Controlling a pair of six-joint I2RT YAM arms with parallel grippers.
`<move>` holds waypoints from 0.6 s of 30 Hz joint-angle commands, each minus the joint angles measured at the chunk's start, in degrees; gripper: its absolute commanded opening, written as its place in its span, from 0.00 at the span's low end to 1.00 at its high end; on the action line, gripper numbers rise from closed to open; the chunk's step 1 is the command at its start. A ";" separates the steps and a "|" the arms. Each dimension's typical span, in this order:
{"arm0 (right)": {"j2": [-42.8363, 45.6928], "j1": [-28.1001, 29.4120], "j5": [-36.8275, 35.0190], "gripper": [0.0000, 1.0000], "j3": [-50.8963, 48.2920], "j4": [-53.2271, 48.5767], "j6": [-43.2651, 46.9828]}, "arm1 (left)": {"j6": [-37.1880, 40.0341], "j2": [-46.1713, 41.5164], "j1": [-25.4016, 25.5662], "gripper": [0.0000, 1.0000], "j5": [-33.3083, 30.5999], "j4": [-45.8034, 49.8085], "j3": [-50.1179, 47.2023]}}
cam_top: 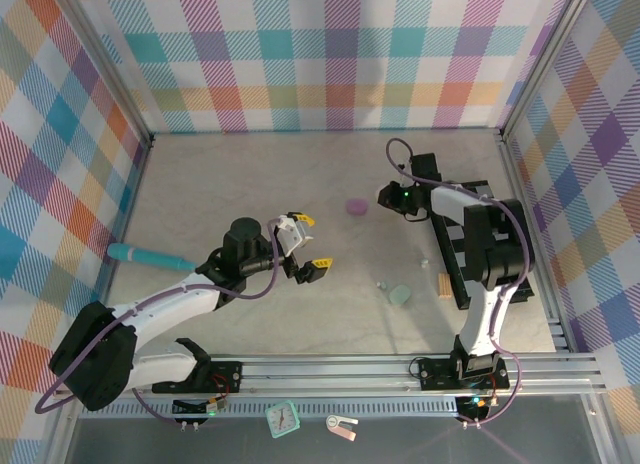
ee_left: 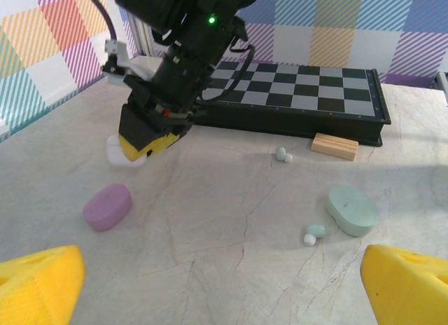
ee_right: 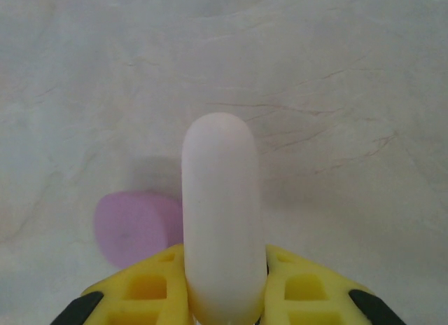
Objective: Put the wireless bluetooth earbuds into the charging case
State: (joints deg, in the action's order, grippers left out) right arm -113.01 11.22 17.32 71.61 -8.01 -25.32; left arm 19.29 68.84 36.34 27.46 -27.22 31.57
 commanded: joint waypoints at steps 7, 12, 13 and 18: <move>-4.17 -0.76 -1.92 0.41 5.64 -3.07 -0.97 | 0.08 0.95 0.73 1.00 0.31 -2.90 -0.55; 3.32 -0.77 -6.19 0.67 1.64 -4.11 1.44 | -0.72 2.67 1.57 1.00 -0.78 -1.75 0.93; 5.24 -0.77 -6.86 0.70 0.45 -4.52 1.90 | -0.72 3.41 2.02 1.00 -0.79 -2.37 1.08; 16.53 -0.75 -10.53 0.79 -8.33 -5.94 2.02 | -2.02 7.41 5.28 1.00 -2.29 -5.67 2.13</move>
State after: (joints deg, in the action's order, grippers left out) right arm -102.54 10.81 9.98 66.61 -11.86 -24.34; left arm 18.37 74.50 39.48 26.09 -29.21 31.73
